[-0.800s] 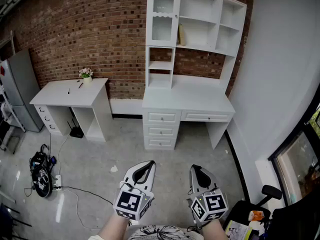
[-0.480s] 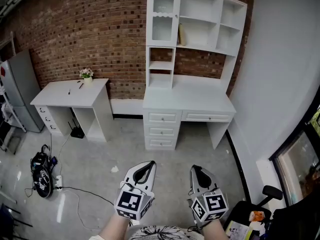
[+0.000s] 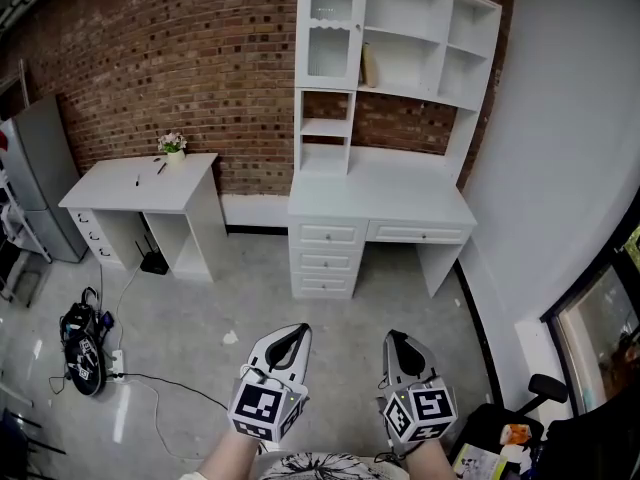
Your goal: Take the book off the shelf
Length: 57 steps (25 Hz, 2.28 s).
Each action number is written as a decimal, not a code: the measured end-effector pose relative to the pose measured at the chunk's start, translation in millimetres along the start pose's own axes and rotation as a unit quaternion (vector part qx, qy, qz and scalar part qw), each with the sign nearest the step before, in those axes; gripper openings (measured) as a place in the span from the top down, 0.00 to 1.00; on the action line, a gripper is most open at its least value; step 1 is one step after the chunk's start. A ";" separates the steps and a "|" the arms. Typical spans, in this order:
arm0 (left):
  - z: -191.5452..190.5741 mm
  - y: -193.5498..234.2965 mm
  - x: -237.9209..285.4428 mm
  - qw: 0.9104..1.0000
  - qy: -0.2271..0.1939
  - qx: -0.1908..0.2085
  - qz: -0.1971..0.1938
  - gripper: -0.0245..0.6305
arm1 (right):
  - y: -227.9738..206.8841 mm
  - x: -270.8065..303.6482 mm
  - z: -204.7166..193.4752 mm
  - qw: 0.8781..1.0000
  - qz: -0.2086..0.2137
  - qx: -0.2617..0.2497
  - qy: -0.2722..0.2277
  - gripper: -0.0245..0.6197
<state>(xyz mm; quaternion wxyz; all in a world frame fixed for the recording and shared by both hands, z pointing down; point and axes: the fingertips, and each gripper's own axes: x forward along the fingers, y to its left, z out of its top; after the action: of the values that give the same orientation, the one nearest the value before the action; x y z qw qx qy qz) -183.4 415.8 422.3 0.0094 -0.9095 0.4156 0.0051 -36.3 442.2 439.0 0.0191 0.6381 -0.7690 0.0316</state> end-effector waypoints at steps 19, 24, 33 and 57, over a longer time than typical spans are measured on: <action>-28.1 52.5 134.3 0.999 0.021 -0.001 0.033 0.95 | -75.9 140.9 -9.0 0.999 0.037 -0.023 0.013 0.95; -22.5 62.8 220.8 0.999 0.021 0.003 0.042 0.95 | -135.2 203.8 8.3 0.999 0.048 -0.024 0.004 0.95; 1.4 72.3 384.4 0.999 0.001 0.015 0.049 0.95 | -256.0 314.3 43.7 0.998 0.054 -0.039 -0.012 0.95; -1.9 276.1 663.4 1.000 -0.010 0.006 0.015 0.95 | -344.8 632.7 80.1 0.998 0.010 -0.055 -0.011 0.95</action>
<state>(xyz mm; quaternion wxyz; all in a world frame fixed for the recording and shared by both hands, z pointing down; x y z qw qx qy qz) 42.1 -266.4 409.3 0.0185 -0.9030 0.4291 0.0119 186.4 -247.2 411.5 0.0450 0.6286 -0.7762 -0.0177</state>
